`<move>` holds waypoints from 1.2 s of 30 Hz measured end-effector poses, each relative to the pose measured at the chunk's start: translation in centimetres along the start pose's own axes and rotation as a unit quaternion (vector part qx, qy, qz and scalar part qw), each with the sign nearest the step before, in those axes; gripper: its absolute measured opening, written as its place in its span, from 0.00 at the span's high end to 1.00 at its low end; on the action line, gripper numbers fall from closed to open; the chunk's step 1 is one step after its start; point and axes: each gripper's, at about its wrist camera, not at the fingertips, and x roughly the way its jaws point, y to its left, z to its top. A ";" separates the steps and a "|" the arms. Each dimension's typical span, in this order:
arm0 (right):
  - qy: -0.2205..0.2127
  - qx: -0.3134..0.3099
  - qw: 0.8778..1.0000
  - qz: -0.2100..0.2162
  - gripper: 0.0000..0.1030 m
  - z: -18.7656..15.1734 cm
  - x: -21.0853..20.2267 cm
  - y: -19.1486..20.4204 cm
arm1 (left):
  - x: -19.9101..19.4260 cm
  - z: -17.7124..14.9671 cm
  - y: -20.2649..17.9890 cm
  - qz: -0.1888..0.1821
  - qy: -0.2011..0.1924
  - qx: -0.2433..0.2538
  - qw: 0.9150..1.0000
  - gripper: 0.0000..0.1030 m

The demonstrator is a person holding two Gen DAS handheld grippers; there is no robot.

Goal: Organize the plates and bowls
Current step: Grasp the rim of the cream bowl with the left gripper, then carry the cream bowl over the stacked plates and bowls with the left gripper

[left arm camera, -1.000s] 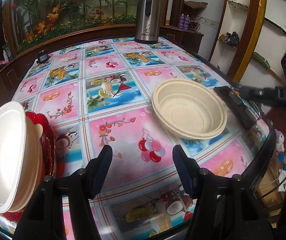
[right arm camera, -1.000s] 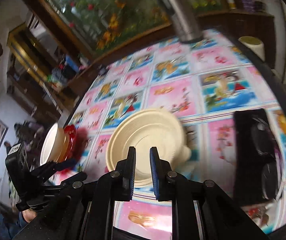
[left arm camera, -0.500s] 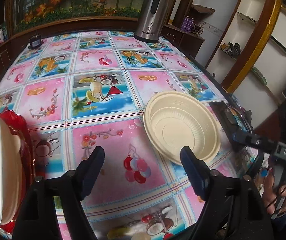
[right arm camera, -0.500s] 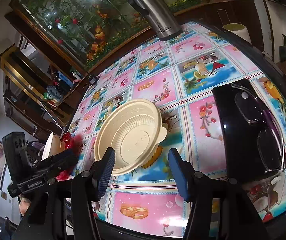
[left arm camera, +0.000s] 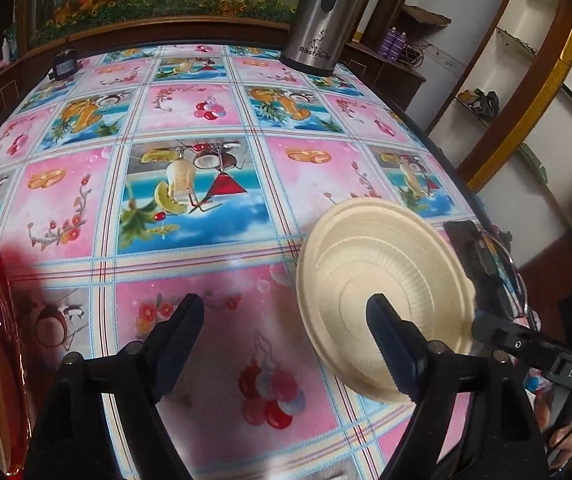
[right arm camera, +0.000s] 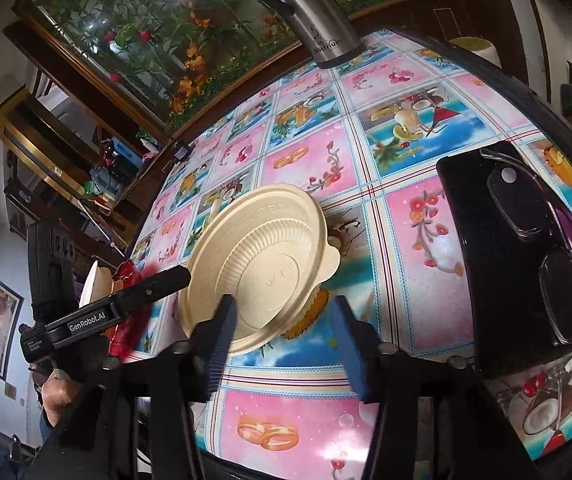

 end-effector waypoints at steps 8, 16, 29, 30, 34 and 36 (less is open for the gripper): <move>0.000 -0.009 1.000 0.003 0.80 -0.3 0.5 0.8 | 0.8 -1.1 -1.7 0.016 0.002 0.050 0.999 0.83; -0.005 -0.014 1.000 0.011 0.81 -0.4 -0.1 1.4 | -1.4 -1.9 -1.9 0.025 -0.019 0.057 0.998 0.83; -0.002 -0.035 0.999 0.020 0.81 -0.4 0.3 3.5 | -4.3 -2.7 -1.3 0.050 -0.060 0.066 0.995 0.82; -0.001 -0.036 0.999 0.020 0.81 -0.4 0.4 3.6 | -4.4 -2.7 -1.2 0.052 -0.062 0.066 0.995 0.82; 0.000 -0.043 0.999 0.020 0.81 -0.3 0.5 4.4 | -5.1 -2.8 -0.8 0.055 -0.071 0.064 0.994 0.82; 0.000 -0.046 0.999 0.021 0.81 -0.3 0.6 4.8 | -5.4 -2.8 -0.5 0.056 -0.075 0.063 0.994 0.82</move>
